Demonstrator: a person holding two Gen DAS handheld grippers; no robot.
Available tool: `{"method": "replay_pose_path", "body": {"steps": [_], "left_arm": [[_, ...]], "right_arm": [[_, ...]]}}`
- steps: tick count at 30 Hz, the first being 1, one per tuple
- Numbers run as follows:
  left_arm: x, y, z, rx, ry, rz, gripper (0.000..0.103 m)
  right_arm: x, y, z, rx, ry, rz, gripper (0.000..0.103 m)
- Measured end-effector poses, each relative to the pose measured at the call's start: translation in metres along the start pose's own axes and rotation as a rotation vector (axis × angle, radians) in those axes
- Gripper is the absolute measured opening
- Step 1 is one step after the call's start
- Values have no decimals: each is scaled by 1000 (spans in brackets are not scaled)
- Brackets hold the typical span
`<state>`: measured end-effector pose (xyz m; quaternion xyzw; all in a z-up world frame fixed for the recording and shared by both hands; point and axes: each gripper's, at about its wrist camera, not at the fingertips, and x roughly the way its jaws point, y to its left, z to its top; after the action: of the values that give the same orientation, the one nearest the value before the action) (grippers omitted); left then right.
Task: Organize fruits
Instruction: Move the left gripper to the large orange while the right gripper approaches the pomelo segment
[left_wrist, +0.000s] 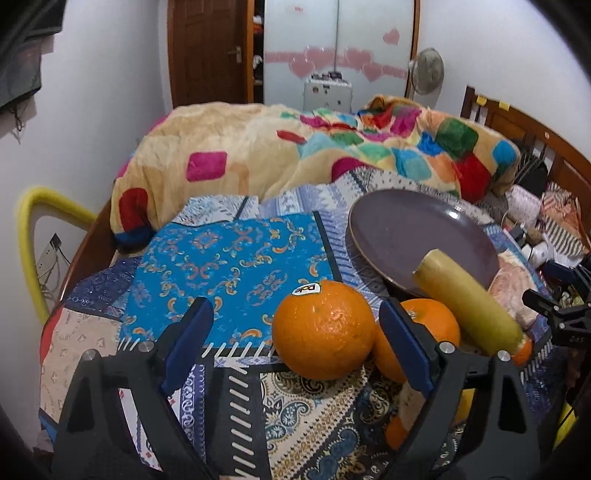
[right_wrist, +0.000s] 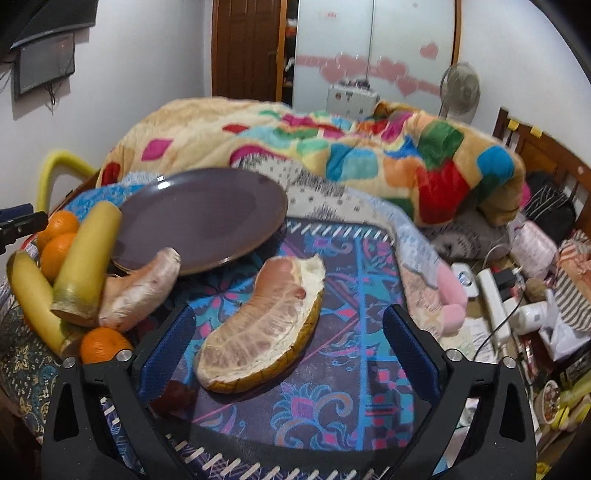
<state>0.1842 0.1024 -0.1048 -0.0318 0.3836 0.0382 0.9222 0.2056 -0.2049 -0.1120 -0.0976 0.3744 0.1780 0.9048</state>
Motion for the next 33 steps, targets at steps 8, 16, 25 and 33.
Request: {"method": "replay_pose_path", "body": {"steps": [8,16,25,33], "left_arm": [[18,2,5,-1,80,-49,90],[34,-7,11,31,145,-76,80],[39,-8,15,46,176,-132,69],[33,-4,15,68,151,-72,67]], "right_arm": [[14,-4,6,-32,100,22,91],[24,3,13,-62,143,55,70],[30,2,18,-64,168,72,57],[17,-7,17,-51,137,77,39]]}}
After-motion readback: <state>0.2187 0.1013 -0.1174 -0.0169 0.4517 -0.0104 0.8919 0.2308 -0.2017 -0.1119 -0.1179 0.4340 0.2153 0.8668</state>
